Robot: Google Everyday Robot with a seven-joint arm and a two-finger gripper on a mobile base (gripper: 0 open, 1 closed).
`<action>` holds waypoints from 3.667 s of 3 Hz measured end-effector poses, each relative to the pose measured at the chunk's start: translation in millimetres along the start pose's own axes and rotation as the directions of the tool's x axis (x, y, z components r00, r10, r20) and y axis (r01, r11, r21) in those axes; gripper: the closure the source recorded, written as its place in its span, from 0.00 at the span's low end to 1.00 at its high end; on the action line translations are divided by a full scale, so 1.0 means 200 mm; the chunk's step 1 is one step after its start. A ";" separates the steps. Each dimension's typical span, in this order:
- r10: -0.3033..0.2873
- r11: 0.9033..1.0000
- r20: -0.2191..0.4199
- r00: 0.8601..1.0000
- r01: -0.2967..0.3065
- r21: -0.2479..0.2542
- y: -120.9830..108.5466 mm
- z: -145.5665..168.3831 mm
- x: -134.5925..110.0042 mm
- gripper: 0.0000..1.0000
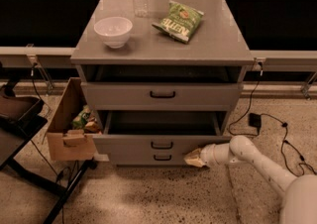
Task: Close middle drawer
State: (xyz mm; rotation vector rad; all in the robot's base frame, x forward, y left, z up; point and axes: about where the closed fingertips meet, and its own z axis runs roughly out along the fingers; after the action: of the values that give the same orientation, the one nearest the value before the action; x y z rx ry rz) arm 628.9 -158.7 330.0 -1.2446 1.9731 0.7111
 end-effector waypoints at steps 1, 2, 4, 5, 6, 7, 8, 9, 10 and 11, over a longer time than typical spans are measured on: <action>0.000 1.000 -0.002 1.000 0.000 -0.002 0.00 0.01 0.01 1.00; 0.000 1.000 -0.002 1.000 0.000 -0.002 0.00 0.01 0.01 0.84; 0.000 1.000 -0.002 1.000 0.000 -0.002 0.00 0.01 0.01 0.37; 0.000 1.000 -0.002 1.000 0.000 -0.002 0.00 0.01 0.01 0.15; 0.000 1.000 -0.002 1.000 0.000 -0.002 0.00 0.01 0.01 0.00; 0.000 1.000 -0.002 1.000 0.000 -0.002 0.00 0.01 0.01 0.00; 0.000 1.000 -0.002 1.000 0.000 -0.002 0.00 0.01 0.01 0.19; -0.010 1.000 -0.014 1.000 0.010 -0.004 -0.05 0.05 -0.02 0.50; -0.017 0.999 -0.013 1.000 0.017 0.027 -0.15 0.07 -0.04 0.81; -0.014 0.998 -0.005 1.000 0.015 0.068 -0.21 0.04 -0.04 1.00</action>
Offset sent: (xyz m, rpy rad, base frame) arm -0.0003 0.0002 -0.0018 -0.0012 0.0015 0.0015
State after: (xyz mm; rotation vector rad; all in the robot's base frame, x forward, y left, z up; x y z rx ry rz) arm 671.6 -163.7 328.3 -1.2194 1.9734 0.6291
